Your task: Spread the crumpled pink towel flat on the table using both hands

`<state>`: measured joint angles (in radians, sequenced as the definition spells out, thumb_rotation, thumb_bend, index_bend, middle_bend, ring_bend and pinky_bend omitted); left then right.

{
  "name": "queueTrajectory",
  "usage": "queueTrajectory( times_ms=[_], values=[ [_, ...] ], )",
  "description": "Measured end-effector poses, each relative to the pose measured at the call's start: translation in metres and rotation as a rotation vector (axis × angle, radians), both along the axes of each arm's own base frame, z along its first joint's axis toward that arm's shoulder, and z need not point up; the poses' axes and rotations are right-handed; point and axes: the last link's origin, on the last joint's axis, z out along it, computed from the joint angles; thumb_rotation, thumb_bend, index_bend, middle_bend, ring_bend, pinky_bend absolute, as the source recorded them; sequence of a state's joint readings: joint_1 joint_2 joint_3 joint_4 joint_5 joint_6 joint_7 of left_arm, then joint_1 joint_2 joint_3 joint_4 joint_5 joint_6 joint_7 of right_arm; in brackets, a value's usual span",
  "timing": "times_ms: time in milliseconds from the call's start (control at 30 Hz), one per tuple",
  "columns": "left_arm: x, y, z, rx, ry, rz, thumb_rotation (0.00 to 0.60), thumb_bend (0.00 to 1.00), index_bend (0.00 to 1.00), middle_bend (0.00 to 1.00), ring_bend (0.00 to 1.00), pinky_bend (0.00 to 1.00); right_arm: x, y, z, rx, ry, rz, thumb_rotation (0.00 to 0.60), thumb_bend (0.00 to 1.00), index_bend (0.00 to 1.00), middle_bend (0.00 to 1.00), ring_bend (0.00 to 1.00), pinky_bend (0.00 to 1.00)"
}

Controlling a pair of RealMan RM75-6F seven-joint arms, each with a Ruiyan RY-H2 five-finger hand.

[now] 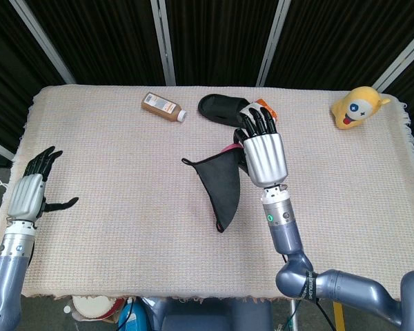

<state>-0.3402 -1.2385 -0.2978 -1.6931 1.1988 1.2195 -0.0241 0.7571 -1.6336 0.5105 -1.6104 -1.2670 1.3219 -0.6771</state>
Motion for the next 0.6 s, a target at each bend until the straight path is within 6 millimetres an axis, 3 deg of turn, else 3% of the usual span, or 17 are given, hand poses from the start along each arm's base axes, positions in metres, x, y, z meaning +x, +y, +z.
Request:
queueTrajectory(
  times_ms=[167, 600],
  values=[
    [0.023, 0.031, -0.002, -0.013, -0.04, -0.04, 0.6, 0.1, 0.24, 0.0, 0.0, 0.0, 0.003, 0.001, 0.003, -0.004, 0.002, 0.0, 0.6, 0.56, 0.66, 0.3, 0.18, 0.16],
    [0.079, 0.087, -0.035, -0.234, -0.227, -0.031, 0.6, 0.15, 0.27, 0.0, 0.0, 0.0, 0.009, 0.008, 0.011, -0.01, 0.019, 0.007, 0.6, 0.56, 0.67, 0.31, 0.18, 0.16]
  ],
)
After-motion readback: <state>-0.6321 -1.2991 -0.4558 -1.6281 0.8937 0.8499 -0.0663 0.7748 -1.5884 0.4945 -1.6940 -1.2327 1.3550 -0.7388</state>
